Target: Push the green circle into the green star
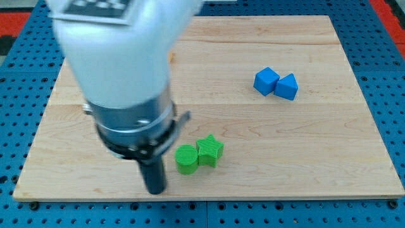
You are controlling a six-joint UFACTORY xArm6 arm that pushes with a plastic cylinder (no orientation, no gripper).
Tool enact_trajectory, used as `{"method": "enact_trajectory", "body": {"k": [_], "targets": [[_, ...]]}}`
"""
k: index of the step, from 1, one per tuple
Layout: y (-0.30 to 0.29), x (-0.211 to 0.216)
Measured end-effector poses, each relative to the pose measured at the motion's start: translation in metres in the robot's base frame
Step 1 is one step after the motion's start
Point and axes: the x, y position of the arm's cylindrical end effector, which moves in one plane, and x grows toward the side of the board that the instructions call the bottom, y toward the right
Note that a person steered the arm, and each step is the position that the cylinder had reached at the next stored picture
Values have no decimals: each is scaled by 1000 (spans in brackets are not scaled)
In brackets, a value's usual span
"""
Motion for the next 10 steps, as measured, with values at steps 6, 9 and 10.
{"method": "enact_trajectory", "body": {"k": [6, 9, 10], "targets": [[225, -74], [124, -35], [101, -83]]}}
